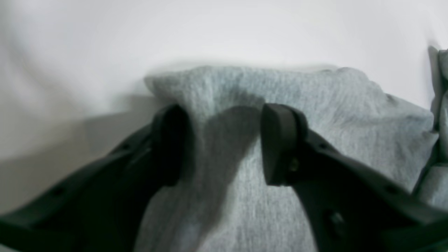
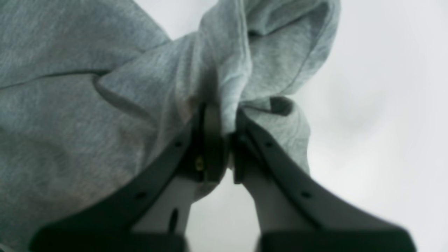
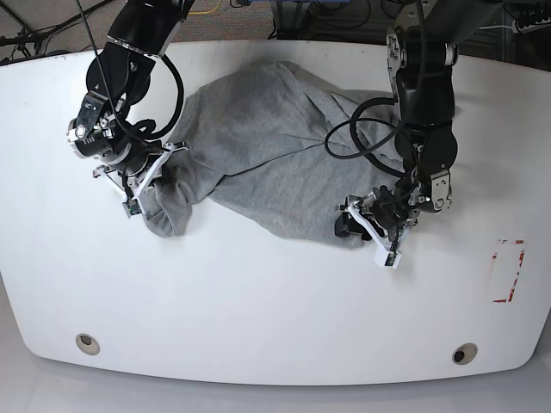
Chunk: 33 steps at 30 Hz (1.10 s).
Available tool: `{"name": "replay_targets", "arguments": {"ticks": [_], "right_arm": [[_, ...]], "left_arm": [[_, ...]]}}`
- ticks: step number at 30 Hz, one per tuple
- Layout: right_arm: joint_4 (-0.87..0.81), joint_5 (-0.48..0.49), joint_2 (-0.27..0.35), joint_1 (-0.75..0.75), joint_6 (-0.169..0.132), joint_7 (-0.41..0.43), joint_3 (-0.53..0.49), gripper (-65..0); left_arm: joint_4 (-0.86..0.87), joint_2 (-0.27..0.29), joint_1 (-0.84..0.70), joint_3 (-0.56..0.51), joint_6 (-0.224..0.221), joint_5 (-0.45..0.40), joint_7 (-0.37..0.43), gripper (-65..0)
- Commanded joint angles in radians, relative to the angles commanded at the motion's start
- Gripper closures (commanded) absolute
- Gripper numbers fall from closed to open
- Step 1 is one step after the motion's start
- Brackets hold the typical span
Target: Fold the T-shirt properly
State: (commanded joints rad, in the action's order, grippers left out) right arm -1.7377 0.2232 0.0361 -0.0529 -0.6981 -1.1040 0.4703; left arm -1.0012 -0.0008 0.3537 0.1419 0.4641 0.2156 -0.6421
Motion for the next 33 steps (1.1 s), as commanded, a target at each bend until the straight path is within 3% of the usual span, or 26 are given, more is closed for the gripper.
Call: {"name": "replay_targets", "arguments": {"ticks": [4, 14, 26, 33], "right_arm": [[0.021, -0.003, 0.000, -0.009, 0.000, 0.000, 0.000, 0.0], [0.009, 0.005, 0.000, -0.020, 0.000, -0.006, -0.002, 0.0], [-0.049, -0.003, 0.006, -0.078, 0.000, -0.008, -0.002, 0.0], [0.023, 0.006, 0.055, -0.155, 0.000, -0.008, -0.003, 0.0]], "left_arm": [[0.003, -0.008, -0.002, 0.000, -0.002, -0.002, 0.031, 0.0], [-0.074, -0.009, -0.015, 0.002, 0.000, -0.002, 0.025, 0.0], [-0.431, -0.009, -0.095, 0.002, -0.002, -0.006, -0.115, 0.0], [-0.620, -0.009, -0.084, 0.002, -0.002, -0.006, -0.189, 0.0]]}}
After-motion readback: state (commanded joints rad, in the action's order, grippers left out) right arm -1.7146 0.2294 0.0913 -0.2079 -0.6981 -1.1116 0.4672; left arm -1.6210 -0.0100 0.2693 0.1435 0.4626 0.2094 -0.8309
